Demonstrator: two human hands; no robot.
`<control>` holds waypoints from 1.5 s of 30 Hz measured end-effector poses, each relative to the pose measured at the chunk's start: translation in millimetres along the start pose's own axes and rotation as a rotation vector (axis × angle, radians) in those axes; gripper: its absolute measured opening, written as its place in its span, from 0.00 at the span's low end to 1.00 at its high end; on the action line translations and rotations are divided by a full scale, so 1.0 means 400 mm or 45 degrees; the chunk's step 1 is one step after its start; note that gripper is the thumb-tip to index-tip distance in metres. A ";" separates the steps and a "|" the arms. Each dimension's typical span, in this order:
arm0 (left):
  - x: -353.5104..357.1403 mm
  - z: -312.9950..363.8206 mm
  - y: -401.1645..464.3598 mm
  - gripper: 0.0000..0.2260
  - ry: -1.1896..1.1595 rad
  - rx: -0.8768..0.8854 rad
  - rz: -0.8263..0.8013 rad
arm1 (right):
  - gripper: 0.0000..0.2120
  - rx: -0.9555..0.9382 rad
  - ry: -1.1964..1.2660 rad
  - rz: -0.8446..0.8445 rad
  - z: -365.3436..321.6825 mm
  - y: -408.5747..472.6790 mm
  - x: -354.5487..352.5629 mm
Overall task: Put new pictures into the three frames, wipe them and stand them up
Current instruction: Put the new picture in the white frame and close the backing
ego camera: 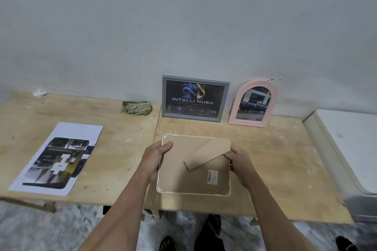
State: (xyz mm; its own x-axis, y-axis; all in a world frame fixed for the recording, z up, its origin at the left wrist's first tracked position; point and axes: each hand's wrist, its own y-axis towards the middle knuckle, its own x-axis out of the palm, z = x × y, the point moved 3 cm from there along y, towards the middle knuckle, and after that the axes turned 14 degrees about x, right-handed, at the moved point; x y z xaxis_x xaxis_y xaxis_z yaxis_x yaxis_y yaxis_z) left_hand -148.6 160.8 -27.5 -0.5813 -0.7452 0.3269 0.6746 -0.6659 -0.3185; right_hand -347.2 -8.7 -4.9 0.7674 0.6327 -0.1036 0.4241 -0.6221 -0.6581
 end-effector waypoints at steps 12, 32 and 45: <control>0.013 0.032 0.007 0.11 0.036 0.126 0.035 | 0.10 -0.082 -0.024 0.003 -0.040 -0.038 0.010; 0.036 0.046 -0.011 0.05 0.309 0.346 0.160 | 0.13 -0.250 -0.236 0.082 -0.080 -0.074 0.010; 0.169 0.060 -0.065 0.10 0.484 0.379 0.171 | 0.11 -0.246 -0.300 0.058 -0.100 -0.118 -0.113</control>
State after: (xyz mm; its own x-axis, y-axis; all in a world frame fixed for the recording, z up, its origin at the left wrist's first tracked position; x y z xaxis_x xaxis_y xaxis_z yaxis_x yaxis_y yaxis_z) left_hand -194.4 128.7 24.2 -0.5674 -0.8209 -0.0644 0.8234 -0.5652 -0.0501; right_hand -382.5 -26.4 60.7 0.6648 0.6774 -0.3149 0.4925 -0.7145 -0.4970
